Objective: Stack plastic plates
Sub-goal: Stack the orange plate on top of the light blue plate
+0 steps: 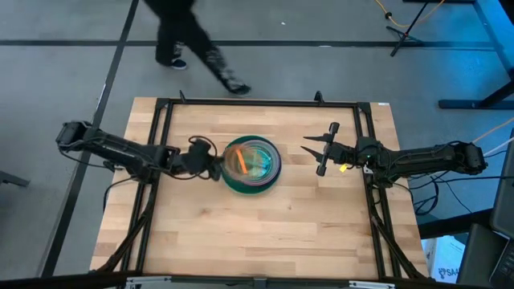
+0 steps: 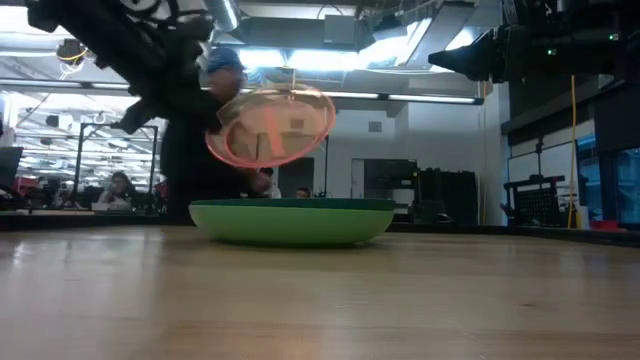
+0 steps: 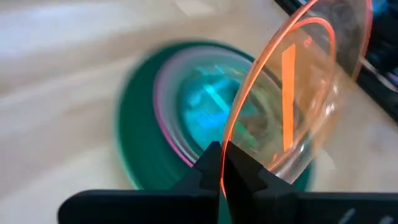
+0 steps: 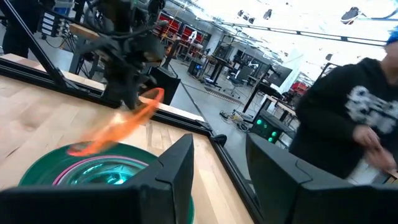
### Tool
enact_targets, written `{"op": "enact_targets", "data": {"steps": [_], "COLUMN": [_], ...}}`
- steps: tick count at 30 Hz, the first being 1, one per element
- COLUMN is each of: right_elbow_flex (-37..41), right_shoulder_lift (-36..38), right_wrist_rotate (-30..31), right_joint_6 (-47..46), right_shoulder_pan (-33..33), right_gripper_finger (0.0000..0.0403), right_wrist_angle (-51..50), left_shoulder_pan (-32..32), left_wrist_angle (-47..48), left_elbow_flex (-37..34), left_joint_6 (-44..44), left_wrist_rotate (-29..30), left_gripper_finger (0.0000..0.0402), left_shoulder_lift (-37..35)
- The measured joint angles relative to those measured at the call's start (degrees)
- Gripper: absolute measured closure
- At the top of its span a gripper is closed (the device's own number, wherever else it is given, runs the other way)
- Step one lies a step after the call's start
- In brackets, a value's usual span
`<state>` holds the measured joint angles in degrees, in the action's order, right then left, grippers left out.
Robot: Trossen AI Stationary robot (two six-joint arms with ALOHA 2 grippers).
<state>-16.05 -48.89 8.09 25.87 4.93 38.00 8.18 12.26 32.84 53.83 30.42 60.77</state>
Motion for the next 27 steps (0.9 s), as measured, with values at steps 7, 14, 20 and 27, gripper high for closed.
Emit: {"op": "enact_targets", "data": {"steps": [7,14,20,27], "right_elbow_flex": [0.0,0.0,0.0,0.01], "right_shoulder_lift": [-0.01,0.01,0.01,-0.01], "right_wrist_rotate": [-0.65,-0.71,-0.75,0.27], "right_joint_6": [0.11,0.13,0.15,0.11], "right_shoulder_pan": [0.0,-0.01,0.0,-0.02], "right_gripper_finger": [0.0259,0.0259,0.0259,0.0259], "right_wrist_angle": [-0.01,-0.09,-0.44,-0.44], "left_shoulder_pan": [-5.2,-8.67,-8.92,-8.91], "left_wrist_angle": [-6.36,-14.72,-15.88,-15.71], "left_elbow_flex": [0.0,0.0,0.0,0.0], "left_joint_6": [-4.85,-8.13,-7.92,-10.35], "left_wrist_rotate": [1.92,-0.9,-2.51,-5.1], "left_gripper_finger": [0.0399,0.0395,0.0381,0.0328], "left_shoulder_lift": [5.32,13.1,17.41,16.59]}}
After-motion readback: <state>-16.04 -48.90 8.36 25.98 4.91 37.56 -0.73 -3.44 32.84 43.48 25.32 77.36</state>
